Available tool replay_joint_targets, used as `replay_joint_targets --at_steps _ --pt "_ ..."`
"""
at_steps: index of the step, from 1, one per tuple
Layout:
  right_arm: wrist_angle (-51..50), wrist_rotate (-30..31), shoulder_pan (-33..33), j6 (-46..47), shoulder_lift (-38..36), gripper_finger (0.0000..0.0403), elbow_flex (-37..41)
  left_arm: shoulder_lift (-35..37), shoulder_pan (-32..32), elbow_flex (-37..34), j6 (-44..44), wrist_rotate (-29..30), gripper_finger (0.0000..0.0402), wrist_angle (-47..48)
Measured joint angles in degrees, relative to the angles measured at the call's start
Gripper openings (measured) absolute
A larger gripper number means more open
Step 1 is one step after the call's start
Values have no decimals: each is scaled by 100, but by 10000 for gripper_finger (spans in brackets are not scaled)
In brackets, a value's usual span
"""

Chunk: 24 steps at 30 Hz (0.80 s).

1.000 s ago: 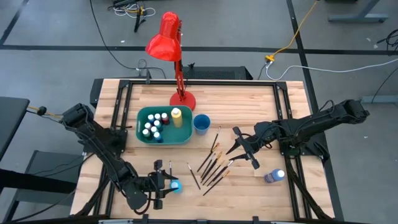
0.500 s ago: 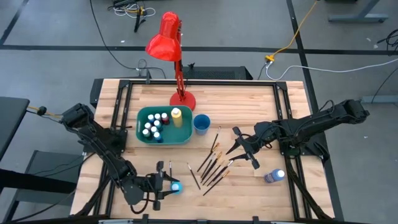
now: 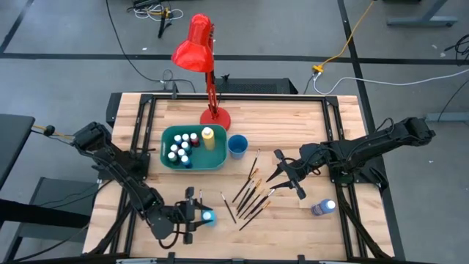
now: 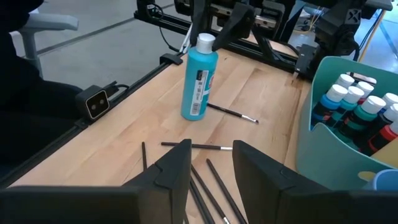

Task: Pick & Place Paint Supplies
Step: Put the light blue paint bottle into the green bin

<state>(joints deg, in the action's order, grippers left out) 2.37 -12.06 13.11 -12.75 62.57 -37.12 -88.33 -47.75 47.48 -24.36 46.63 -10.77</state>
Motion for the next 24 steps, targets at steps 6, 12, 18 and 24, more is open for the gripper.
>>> replay_joint_targets --at_steps 6,12,18,24 --pt "-17 1 0 -2 0 127 -2 5 33 4 -510 -16 178 312" --pt "-39 1 1 -2 0 127 -2 7 48 7 -1156 13 178 605" --pt "-37 1 1 -2 0 127 -2 9 118 9 -979 18 172 603" --pt "-37 1 0 -4 0 127 -2 32 260 8 -293 9 127 452"
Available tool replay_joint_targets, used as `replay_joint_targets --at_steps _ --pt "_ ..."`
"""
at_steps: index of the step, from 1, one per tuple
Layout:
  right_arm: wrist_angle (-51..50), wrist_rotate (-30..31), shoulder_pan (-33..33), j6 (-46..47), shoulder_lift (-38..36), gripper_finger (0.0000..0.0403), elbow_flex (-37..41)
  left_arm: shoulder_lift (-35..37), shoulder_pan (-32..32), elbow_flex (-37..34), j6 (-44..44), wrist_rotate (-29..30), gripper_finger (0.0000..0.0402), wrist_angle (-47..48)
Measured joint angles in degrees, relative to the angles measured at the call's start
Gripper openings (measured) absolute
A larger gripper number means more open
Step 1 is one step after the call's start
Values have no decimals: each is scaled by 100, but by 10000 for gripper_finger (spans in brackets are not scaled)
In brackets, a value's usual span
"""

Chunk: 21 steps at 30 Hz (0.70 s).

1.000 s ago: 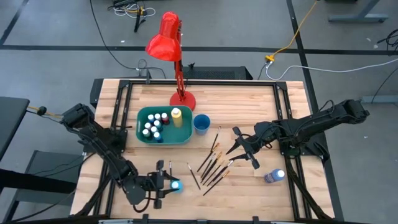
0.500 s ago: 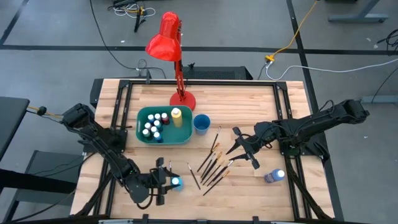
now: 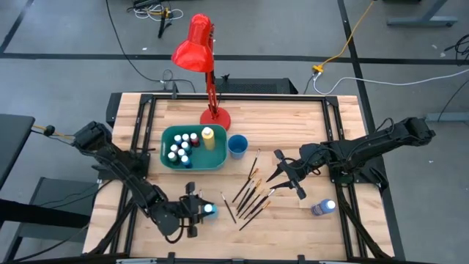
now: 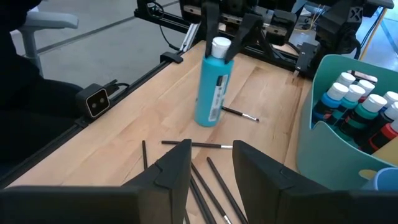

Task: Pick & Place Paint Supplies
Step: Put the light blue paint bottle into the green bin

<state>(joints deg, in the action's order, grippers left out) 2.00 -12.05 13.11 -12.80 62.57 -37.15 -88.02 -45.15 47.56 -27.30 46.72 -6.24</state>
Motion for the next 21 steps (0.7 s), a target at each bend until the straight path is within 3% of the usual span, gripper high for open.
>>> replay_joint_targets --at_steps 10,16,21 --pt "-11 0 1 -88 0 127 0 1086 70 362 1433 314 127 149" --pt "-40 0 0 -152 0 127 0 2001 528 377 1287 376 127 1210" --pt "-62 0 1 -173 0 127 -2 2560 1268 377 977 346 127 2376"
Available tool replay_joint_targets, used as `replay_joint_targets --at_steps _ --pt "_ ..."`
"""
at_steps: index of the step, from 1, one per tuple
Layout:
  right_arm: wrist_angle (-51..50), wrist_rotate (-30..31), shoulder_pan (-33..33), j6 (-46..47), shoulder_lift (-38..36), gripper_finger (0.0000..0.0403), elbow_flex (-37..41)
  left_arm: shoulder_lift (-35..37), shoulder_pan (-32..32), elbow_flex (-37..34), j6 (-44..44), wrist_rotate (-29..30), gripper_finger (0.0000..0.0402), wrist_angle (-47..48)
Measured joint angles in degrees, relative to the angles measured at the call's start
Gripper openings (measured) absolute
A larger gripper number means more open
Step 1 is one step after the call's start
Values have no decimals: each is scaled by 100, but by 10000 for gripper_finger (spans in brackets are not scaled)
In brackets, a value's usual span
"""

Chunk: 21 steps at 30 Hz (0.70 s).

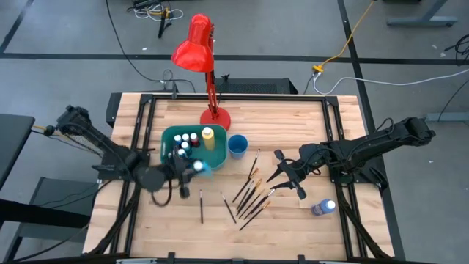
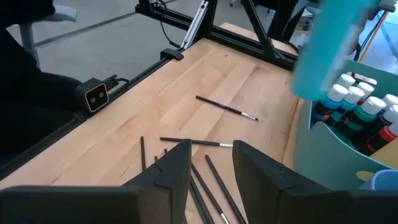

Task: Pick & Place Paint Supplies
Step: Put the light blue paint bottle into the green bin

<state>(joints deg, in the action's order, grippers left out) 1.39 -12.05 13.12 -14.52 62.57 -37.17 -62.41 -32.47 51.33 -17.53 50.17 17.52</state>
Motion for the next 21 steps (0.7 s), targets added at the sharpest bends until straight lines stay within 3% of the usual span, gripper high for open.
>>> replay_joint_targets --at_steps 6,12,15,21 --pt "-55 4 -2 -9 0 127 0 145 1106 -6 -260 -194 127 818" --pt "-119 19 -1 -39 0 127 0 -92 1925 -372 -287 -843 128 787" --pt "-155 22 -2 -107 0 127 0 -159 2115 -780 -304 -1168 128 181" --pt "-158 22 -2 -103 0 127 0 -155 2160 -1861 -22 -1082 129 -1530"
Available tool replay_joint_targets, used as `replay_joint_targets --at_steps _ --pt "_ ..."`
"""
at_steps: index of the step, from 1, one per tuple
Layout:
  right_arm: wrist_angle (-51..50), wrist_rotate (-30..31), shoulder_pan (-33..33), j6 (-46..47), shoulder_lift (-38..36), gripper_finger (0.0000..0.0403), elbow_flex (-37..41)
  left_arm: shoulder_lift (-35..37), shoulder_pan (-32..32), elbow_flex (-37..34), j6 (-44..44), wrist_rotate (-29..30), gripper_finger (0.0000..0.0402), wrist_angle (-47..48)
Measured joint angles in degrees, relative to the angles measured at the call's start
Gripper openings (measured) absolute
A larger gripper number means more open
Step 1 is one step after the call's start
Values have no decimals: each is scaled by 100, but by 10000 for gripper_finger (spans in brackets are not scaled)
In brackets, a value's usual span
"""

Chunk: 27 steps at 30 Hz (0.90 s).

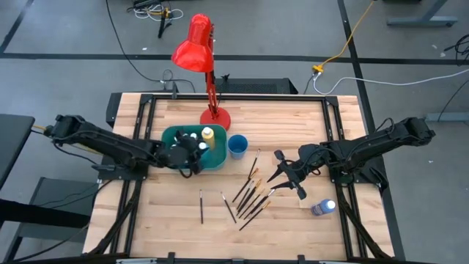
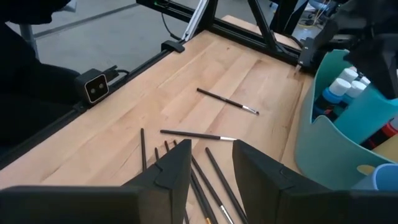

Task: Pick & Place Paint Supplies
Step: Put the light blue paint bottle into the green bin

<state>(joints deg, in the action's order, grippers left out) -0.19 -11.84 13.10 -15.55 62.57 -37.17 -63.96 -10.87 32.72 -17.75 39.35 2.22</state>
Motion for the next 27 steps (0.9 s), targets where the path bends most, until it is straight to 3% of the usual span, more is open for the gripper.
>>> replay_joint_targets --at_steps 6,27 --pt "16 0 2 0 0 127 0 31 0 -397 -133 288 129 -342" --pt "18 0 0 -20 0 127 0 46 0 -412 -68 564 169 -289"
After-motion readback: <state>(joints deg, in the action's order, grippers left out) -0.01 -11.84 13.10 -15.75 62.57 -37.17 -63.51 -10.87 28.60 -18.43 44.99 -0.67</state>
